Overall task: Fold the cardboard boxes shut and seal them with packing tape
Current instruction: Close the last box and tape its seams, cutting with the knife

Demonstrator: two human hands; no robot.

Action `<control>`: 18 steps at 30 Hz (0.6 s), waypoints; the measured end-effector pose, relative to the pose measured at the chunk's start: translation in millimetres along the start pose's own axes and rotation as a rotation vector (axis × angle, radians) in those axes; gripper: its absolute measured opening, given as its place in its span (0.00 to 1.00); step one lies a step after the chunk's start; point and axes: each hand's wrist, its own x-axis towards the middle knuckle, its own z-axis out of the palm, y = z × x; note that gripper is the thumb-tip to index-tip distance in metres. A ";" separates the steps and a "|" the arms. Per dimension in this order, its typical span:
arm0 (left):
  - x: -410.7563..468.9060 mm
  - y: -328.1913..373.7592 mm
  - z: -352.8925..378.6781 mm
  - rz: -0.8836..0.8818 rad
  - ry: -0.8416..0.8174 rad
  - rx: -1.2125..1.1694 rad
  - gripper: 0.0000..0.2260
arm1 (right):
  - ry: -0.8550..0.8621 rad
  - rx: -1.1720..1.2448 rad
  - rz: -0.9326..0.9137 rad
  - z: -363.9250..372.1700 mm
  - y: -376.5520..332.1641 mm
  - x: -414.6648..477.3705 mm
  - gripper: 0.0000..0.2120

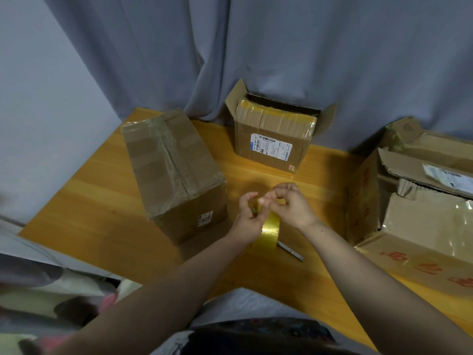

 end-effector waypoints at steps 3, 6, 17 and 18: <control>0.5 -0.7 1.0 -0.007 0.006 0.031 0.20 | 0.046 -0.012 -0.027 3.3 2.0 2.9 0.08; -1.2 0.4 -0.2 -0.019 0.013 0.001 0.20 | 0.107 0.158 0.047 -6.5 3.0 1.2 0.09; 3.6 2.3 5.0 -0.075 0.025 -0.057 0.20 | 0.025 0.275 0.094 -16.4 6.0 -14.3 0.09; 3.8 2.8 5.1 -0.076 0.024 -0.054 0.20 | 0.038 0.274 0.090 -16.8 5.6 -13.8 0.06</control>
